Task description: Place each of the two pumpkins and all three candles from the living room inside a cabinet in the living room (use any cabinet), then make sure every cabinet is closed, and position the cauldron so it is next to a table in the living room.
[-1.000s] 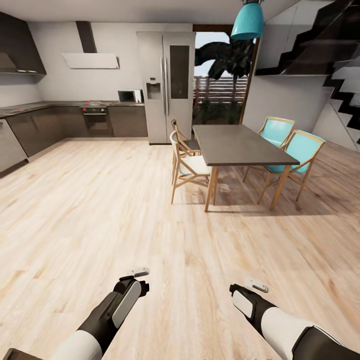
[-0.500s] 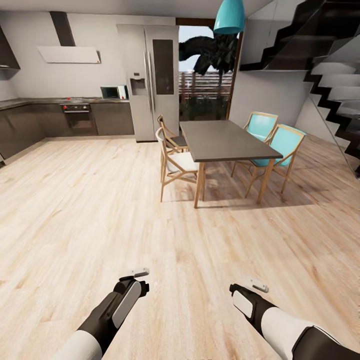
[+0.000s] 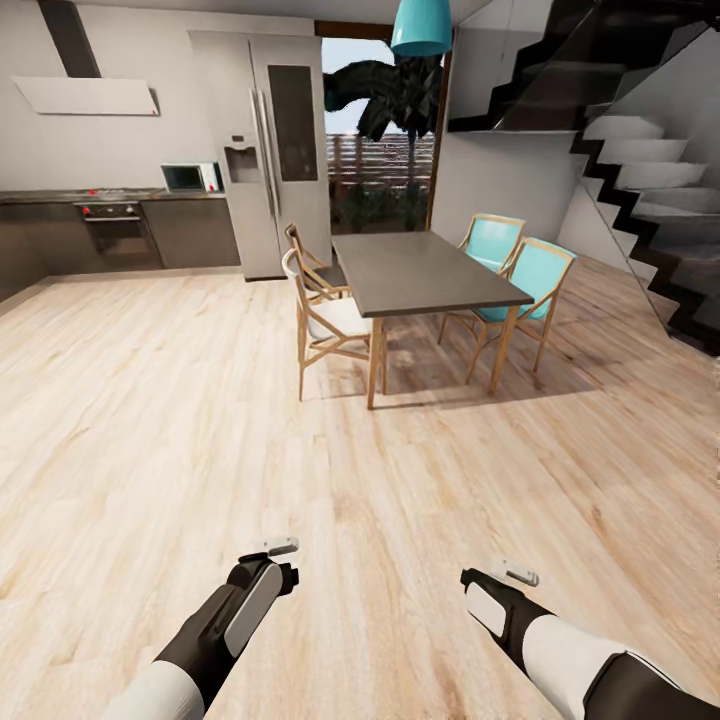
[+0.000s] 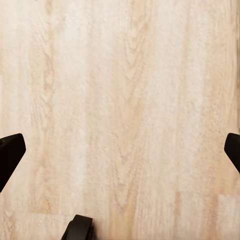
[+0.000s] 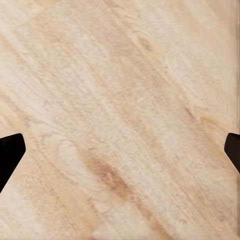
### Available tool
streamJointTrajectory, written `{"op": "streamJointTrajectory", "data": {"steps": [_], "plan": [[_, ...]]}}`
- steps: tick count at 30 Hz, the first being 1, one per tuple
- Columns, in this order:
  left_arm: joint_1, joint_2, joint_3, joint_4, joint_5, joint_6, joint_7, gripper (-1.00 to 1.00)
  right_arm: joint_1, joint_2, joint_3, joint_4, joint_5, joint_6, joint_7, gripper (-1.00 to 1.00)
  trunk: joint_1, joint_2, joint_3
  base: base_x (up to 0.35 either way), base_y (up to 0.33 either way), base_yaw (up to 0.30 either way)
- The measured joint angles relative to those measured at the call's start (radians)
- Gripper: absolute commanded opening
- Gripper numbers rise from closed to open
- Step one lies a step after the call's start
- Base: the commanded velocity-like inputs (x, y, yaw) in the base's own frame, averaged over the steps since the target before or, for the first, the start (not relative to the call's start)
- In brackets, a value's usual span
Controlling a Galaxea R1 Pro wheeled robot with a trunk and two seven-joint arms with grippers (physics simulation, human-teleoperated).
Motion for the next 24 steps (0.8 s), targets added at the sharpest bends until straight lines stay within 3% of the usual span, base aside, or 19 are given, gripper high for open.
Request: {"op": "streamJointTrajectory", "data": {"steps": [24], "plan": [[0.0,-0.002,-0.008,-0.004,-0.001,0.0,0.001,1.0,0.0,-0.002,0.0,0.001,0.0,-0.001,0.001,1.0,0.0,0.0,-0.01,0.0,0.0,-0.257]]}}
